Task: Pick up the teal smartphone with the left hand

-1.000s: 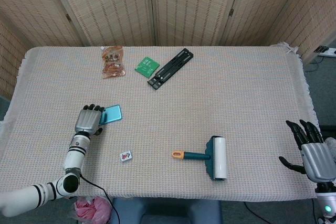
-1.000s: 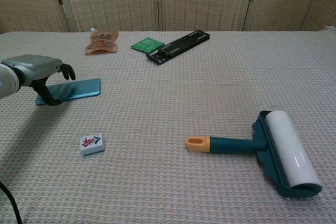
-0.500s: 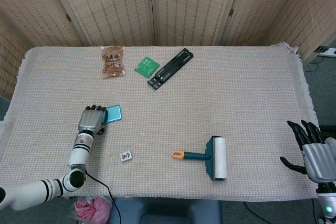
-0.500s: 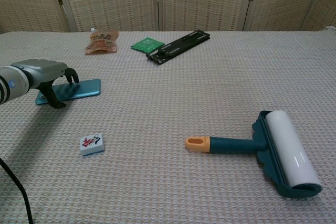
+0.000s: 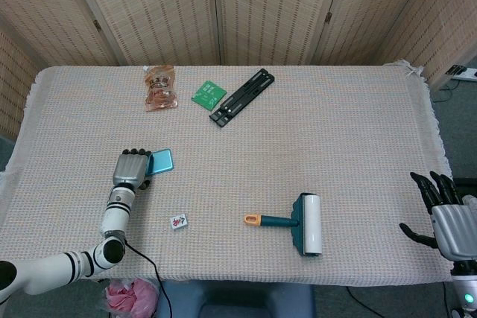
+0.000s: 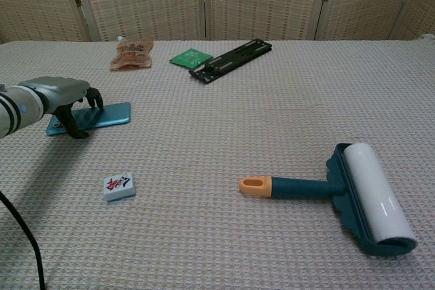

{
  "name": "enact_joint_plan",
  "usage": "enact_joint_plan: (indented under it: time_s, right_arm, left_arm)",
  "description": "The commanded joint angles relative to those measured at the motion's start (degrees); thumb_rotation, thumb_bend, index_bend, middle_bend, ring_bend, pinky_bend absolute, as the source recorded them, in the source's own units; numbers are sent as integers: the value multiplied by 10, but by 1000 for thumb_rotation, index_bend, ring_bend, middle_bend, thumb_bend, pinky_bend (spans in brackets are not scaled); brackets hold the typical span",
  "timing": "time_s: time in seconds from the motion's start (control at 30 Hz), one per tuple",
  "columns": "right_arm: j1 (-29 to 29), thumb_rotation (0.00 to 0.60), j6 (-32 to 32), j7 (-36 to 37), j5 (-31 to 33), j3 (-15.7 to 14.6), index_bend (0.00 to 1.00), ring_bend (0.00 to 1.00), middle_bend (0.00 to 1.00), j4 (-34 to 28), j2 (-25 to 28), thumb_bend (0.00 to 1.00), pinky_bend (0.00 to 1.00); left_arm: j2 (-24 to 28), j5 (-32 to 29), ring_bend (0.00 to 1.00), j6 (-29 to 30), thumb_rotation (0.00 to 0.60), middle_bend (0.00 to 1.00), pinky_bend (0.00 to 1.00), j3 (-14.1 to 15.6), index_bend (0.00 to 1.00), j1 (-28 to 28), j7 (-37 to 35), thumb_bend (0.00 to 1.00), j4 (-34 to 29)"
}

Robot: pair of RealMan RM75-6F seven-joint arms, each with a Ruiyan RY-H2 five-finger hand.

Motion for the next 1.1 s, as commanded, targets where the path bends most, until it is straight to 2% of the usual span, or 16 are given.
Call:
enact_joint_plan:
  time_s: [0.03,0.4,0.53,0.67,1.1]
  right_arm:
    - [-1,600,0,0,1,0,19,21,145,0,0,97,62]
    - [-2,600,1,-3,1,0,19,21,146,-2,1,97,62]
    - [-4,600,2,-4,2,0,19,21,146,-3,2,97,62]
    - [-5,600,4,-4,2,0,19,21,146,-4,3,97,62]
    - [-7,600,6,0,1,-1,19,23,146,-1,2,98,62]
  left_arm:
    - [-4,-1,225,0,600,346,199,2,308,-2,-3,305,9]
    - [-16,-5,251,-9,600,381,199,7,338,-7,-12,305,41]
    - [-25,0,284,-8,600,426,199,6,373,-7,-20,309,58]
    - [-28,17,325,-5,600,484,199,5,424,-4,-37,359,66]
    - [8,35,390,-4,600,579,199,0,510,3,-56,458,27]
